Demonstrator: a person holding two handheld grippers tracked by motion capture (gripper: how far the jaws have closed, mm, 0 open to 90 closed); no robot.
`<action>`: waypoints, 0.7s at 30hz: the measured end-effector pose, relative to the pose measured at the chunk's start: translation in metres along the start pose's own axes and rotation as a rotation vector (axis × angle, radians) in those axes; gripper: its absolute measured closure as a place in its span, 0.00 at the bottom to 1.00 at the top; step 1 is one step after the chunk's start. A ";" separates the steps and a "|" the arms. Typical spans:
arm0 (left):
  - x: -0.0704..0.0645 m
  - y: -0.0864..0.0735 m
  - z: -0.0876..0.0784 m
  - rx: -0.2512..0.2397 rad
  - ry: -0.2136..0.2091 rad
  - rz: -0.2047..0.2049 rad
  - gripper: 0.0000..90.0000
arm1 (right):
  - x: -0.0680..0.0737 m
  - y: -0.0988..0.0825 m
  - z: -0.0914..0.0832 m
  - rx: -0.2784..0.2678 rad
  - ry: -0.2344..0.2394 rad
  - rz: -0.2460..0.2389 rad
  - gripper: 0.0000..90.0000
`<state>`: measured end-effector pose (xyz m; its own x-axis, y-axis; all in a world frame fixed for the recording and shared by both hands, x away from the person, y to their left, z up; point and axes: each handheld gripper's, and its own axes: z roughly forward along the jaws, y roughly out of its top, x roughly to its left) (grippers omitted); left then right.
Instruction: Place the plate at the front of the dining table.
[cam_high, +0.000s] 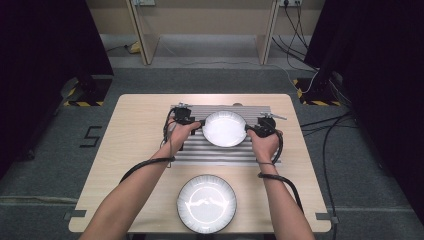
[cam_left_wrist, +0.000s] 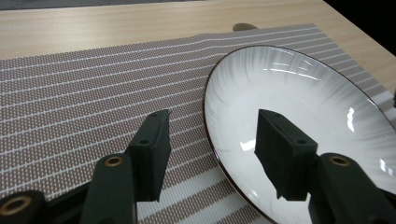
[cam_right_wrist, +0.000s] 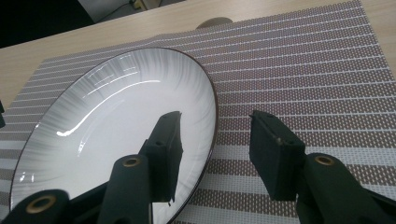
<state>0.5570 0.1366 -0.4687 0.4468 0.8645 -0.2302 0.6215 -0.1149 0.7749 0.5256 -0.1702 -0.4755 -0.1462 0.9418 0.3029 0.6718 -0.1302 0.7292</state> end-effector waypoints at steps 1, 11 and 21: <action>0.000 -0.001 -0.002 -0.002 0.000 0.007 0.49 | 0.000 0.000 -0.001 -0.001 0.002 -0.002 0.59; 0.009 -0.010 -0.031 -0.018 -0.030 0.078 0.47 | -0.005 -0.009 -0.019 -0.004 0.009 -0.002 0.56; 0.008 -0.024 -0.060 -0.024 -0.055 0.063 0.46 | -0.012 -0.018 -0.037 -0.002 0.007 -0.016 0.55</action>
<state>0.5073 0.1760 -0.4542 0.5198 0.8275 -0.2123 0.5756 -0.1556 0.8028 0.4884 -0.1905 -0.4696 -0.1619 0.9416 0.2953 0.6679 -0.1157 0.7352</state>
